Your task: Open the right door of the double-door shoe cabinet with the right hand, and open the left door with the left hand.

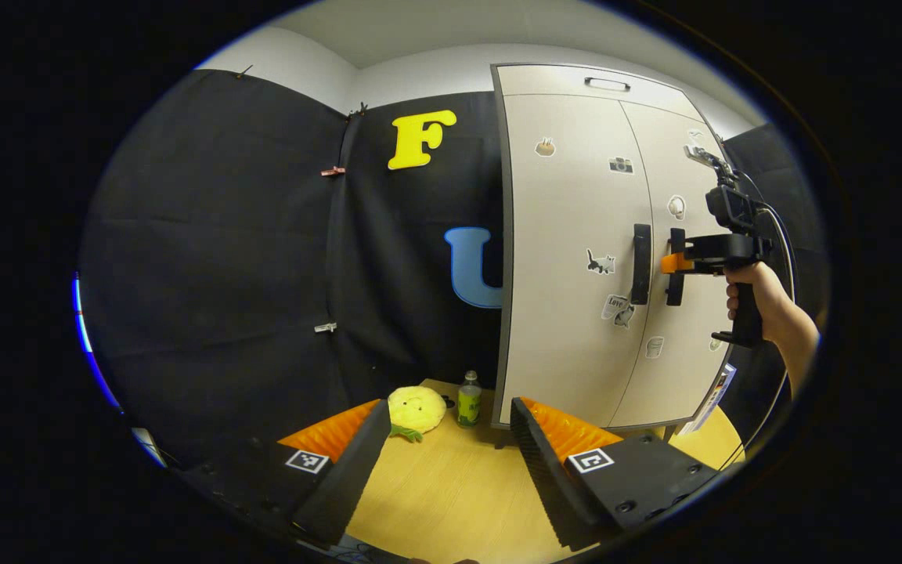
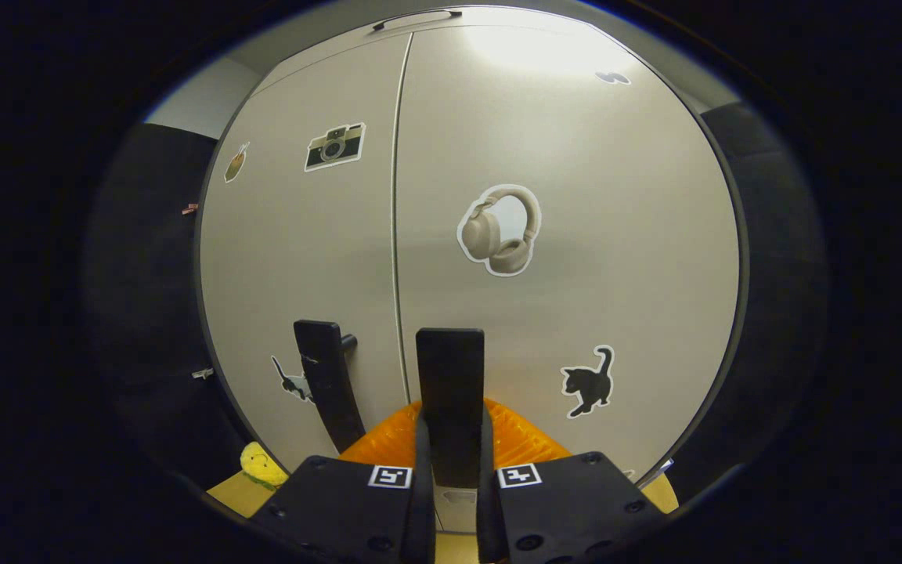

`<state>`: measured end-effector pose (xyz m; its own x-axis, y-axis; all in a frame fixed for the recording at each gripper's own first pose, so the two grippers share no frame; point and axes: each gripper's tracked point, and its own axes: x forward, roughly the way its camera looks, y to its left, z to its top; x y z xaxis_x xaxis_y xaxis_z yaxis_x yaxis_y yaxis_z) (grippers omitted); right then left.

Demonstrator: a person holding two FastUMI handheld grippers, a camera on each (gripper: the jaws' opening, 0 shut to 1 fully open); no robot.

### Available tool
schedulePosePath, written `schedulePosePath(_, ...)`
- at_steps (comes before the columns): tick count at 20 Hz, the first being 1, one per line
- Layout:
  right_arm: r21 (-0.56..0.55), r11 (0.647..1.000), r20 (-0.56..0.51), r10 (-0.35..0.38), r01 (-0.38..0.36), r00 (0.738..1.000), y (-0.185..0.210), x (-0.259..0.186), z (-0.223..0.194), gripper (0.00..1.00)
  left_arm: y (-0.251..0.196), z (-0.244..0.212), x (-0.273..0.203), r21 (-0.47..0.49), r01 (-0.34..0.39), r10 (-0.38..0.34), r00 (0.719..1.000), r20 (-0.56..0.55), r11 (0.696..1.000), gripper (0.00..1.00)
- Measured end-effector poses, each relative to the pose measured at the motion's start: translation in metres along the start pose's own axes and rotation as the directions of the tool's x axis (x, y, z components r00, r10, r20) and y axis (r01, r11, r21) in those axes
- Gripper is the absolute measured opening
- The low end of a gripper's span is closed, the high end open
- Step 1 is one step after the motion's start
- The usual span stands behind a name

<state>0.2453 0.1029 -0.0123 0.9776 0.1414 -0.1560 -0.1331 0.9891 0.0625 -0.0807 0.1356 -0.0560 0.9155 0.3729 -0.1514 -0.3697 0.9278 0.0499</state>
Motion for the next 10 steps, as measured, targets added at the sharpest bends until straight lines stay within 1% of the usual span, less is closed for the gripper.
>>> schedulePosePath(1, -0.002, 1.0, 0.001, 0.006, -0.006, 1.0, 0.001, -0.001, 0.001, 0.2, 0.001, 0.0, -0.001, -0.001, -0.002, 0.002, 1.0, -0.001, 1.0, 0.95)
schedulePosePath(2, -0.004, 1.0, -0.002, 0.013, -0.013, 1.0, 0.001, -0.001, 0.001, 0.2, 0.002, -0.001, -0.003, 0.0, -0.003, 0.003, 1.0, -0.002, 1.0, 0.95)
schedulePosePath(3, -0.003, 1.0, -0.012, 0.02, -0.02, 1.0, 0.001, -0.003, 0.001, 0.17, 0.001, -0.001, -0.005, 0.003, -0.002, 0.002, 1.0, -0.003, 1.0, 0.95)
schedulePosePath(4, 0.002, 1.0, -0.016, 0.03, -0.029, 0.999, 0.001, -0.005, 0.001, 0.17, 0.0, -0.001, -0.008, 0.007, 0.002, -0.002, 1.0, -0.003, 1.0, 0.95)
schedulePosePath(5, 0.0, 0.999, -0.024, 0.037, -0.037, 0.999, 0.001, -0.007, 0.0, 0.12, -0.002, 0.0, -0.009, 0.01, 0.008, -0.008, 1.0, -0.002, 1.0, 0.95)
schedulePosePath(8, 0.008, 0.999, -0.015, 0.049, -0.049, 0.999, 0.002, -0.022, -0.002, 0.12, -0.011, 0.0, -0.013, 0.022, 0.03, -0.03, 1.0, 0.0, 0.999, 0.95)
schedulePosePath(10, 0.019, 0.998, -0.014, 0.065, -0.065, 0.998, 0.001, -0.035, -0.003, 0.12, -0.022, 0.0, -0.014, 0.026, 0.059, -0.059, 0.998, 0.003, 0.998, 0.95)
